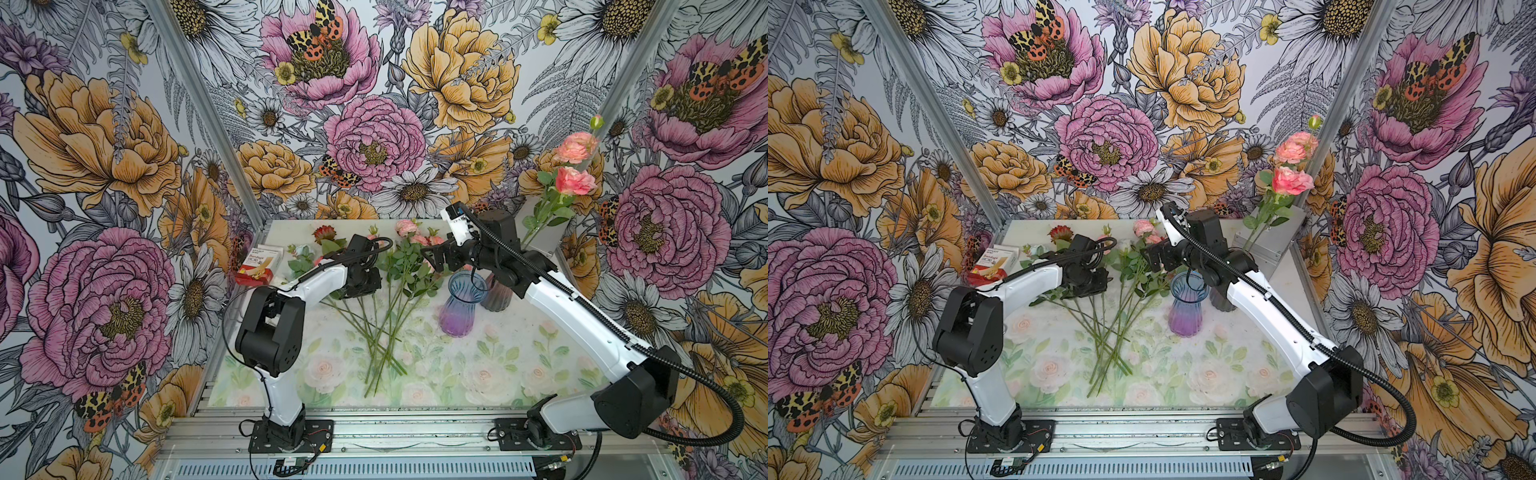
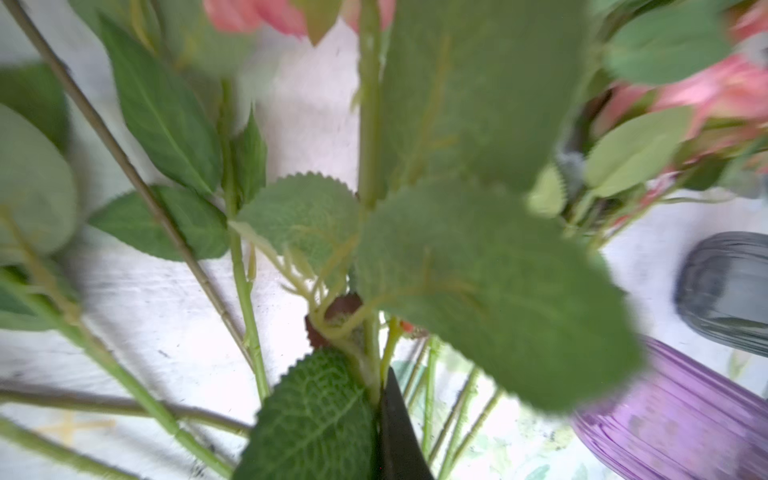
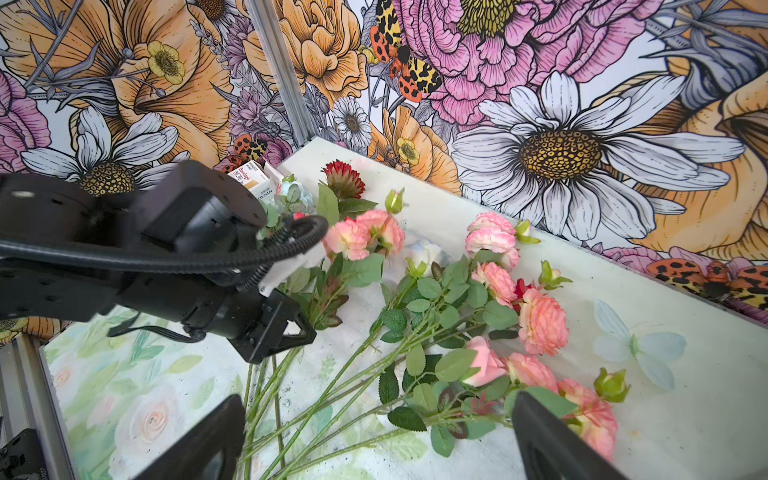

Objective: Place the pink flowers into the vase
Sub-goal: Pick up the flower at the center of the board.

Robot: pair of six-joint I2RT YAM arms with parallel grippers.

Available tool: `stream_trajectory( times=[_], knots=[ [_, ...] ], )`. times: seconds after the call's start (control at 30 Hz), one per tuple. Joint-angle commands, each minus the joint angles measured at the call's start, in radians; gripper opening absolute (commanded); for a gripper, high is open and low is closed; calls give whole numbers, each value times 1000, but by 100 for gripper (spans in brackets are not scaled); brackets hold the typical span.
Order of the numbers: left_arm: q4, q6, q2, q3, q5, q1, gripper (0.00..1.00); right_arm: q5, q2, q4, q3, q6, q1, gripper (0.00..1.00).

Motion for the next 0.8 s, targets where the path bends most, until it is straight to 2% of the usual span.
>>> stream_trajectory(
  times=[0.0,0.17,0.27,0.37,0.53,0.67,0.77],
  knots=[
    [46,67,-137,53,-103,11,0,10,-20,11,5,27,-6,99],
    [220,94,-283,26,-119,19,0,-29,-36,10,6,30,-10,99],
    [328,63,-329,31,-89,15,0,-53,-39,16,10,38,-8,99],
    [412,11,-337,57,-60,-9,0,-98,-35,25,17,57,-8,97],
    [539,-92,-317,93,-12,-41,0,-161,-34,40,19,85,-3,88],
    [568,-112,-291,136,-13,-83,0,-220,-35,55,20,98,8,81],
    [568,-125,-260,180,-2,-126,0,-216,-27,58,26,94,26,76]
  ],
)
